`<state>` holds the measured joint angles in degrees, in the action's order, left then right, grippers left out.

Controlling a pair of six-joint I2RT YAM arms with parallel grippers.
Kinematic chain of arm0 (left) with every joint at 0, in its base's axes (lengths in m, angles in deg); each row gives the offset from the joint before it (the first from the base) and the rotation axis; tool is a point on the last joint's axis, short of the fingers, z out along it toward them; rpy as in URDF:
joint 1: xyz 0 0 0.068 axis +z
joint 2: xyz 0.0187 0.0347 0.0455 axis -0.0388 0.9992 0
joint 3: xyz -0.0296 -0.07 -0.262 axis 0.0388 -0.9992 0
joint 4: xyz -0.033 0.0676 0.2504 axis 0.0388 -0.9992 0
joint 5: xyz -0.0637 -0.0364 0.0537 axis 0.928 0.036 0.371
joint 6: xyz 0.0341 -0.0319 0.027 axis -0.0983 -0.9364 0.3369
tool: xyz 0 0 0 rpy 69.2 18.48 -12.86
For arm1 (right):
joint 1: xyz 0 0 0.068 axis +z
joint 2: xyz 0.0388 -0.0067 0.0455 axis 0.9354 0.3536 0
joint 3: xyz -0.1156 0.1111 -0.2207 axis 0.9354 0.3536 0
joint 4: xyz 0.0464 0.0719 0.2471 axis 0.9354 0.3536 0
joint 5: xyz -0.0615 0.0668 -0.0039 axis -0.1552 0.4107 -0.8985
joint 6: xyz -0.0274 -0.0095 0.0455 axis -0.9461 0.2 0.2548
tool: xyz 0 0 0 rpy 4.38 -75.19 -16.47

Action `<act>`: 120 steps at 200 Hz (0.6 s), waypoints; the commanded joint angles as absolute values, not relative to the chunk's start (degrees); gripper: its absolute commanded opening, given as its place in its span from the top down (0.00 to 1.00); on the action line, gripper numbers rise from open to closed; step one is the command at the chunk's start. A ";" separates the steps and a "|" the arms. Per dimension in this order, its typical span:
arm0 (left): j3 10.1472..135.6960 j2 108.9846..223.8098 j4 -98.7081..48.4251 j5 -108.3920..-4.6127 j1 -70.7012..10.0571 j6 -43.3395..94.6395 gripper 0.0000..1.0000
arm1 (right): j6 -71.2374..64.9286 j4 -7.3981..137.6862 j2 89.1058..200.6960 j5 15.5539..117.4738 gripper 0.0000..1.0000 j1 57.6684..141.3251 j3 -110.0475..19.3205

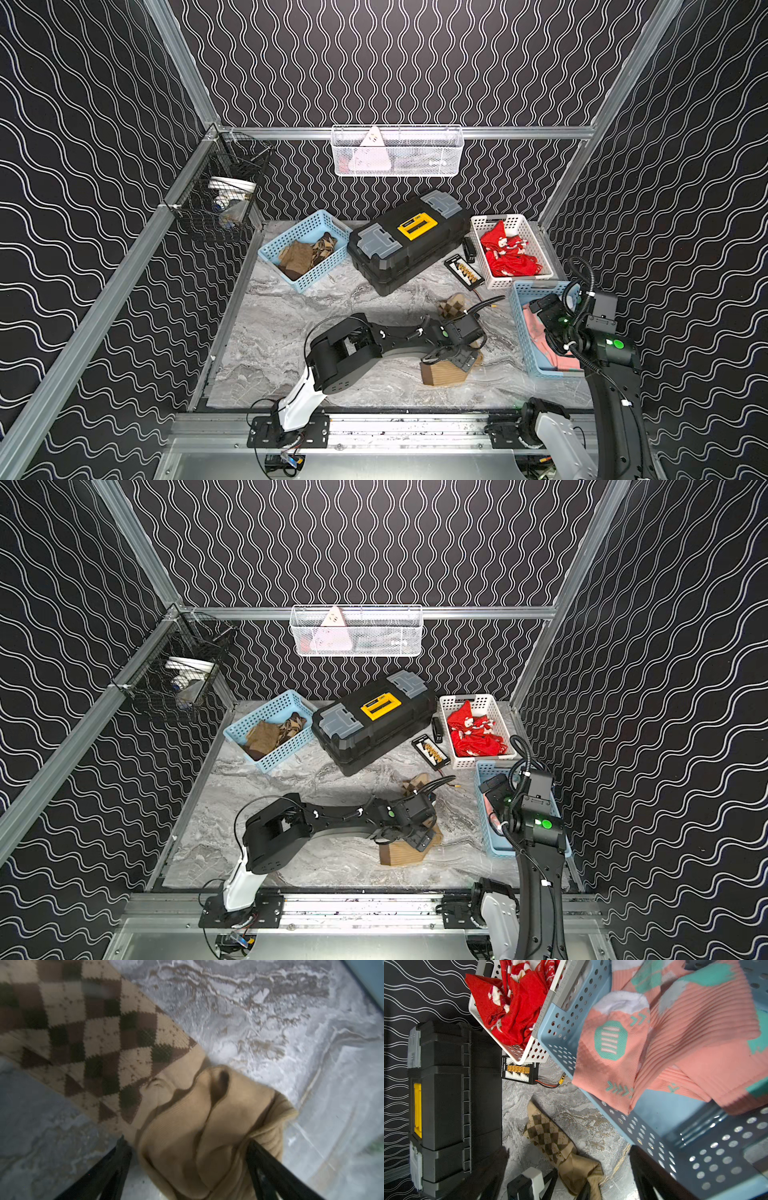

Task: Sort the socks into the basket by color
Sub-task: Pick up the sock at the center of the board.

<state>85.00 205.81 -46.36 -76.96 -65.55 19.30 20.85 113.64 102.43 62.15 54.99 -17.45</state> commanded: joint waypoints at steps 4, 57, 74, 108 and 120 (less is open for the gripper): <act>85.47 208.55 -47.89 -78.38 -65.99 20.54 0.17 | 20.54 113.07 102.61 62.51 0.07 55.45 -18.16; 84.88 210.15 -48.79 -79.64 -66.47 20.15 0.76 | 20.46 112.50 102.70 61.97 0.08 56.28 -18.03; 84.65 209.41 -49.10 -80.00 -66.62 20.54 0.90 | 20.26 112.33 102.67 62.07 0.08 56.46 -18.13; 81.13 203.27 -48.00 -80.79 -66.65 20.81 1.00 | 19.21 111.86 102.69 62.30 0.08 56.78 -18.51; 79.81 200.11 -48.00 -81.03 -66.65 20.89 1.00 | 18.79 111.71 103.07 63.02 0.08 56.81 -18.62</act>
